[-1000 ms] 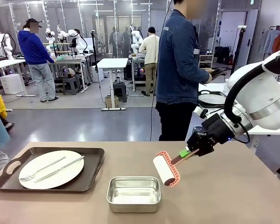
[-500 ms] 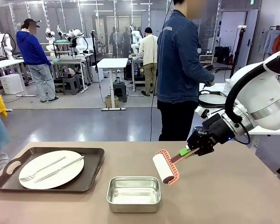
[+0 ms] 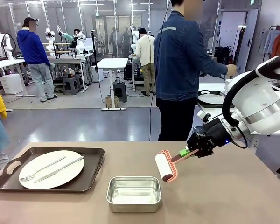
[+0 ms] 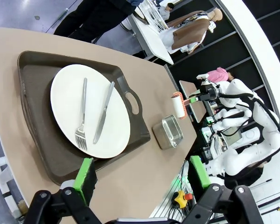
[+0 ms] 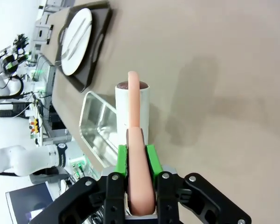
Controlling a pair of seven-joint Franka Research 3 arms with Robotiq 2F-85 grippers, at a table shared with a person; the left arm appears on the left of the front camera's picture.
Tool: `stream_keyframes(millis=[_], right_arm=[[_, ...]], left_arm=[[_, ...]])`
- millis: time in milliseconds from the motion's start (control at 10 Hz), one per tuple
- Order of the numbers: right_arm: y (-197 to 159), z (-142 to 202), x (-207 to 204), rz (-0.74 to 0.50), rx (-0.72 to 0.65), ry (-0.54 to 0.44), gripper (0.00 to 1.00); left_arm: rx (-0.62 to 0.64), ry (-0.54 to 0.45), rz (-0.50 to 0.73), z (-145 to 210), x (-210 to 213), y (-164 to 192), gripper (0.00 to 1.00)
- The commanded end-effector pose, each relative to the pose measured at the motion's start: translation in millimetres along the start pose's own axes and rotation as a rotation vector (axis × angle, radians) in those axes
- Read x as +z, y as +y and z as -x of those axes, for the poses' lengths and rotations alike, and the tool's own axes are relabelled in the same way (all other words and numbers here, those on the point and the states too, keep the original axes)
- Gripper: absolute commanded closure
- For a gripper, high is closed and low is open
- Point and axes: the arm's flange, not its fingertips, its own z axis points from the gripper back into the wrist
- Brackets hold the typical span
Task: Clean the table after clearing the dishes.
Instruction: When the left (or right) Handle tray is removed, use the left hand (or right hand) to clean the left (or right) side of the table with the Lint Roller.
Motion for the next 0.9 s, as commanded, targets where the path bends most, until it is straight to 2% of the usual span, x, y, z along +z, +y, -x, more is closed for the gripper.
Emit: stream_keyframes(millis=[0, 300, 500, 600, 700, 800], right_arm=[[-4.4, -14.5, -12.1, 0.042, -0.045, -0.007, 0.79], [-29.9, -21.8, -6.3, 0.034, -0.101, -0.035, 0.79], [-47.4, -24.1, -23.4, 0.044, -0.164, 0.041, 0.79], [-58.9, -26.1, -28.2, 0.145, -0.194, 0.049, 0.79], [-67.3, -27.1, -25.2, 0.114, -0.228, 0.070, 0.79], [-77.1, -27.1, -20.8, 0.140, -0.253, 0.071, 0.79]], left_arm=[[-0.002, 0.001, -0.004, 0.8, 3.2, -1.7, 0.00], [-0.002, 0.001, -0.004, 0.8, 3.2, -1.7, 0.00], [-0.002, 0.001, -0.004, 0.8, 3.2, -1.7, 0.00], [-0.002, 0.001, -0.004, 0.8, 3.2, -1.7, 0.00], [-0.002, 0.001, -0.004, 0.8, 3.2, -1.7, 0.00], [-0.002, 0.001, -0.004, 0.8, 3.2, -1.7, 0.00]])
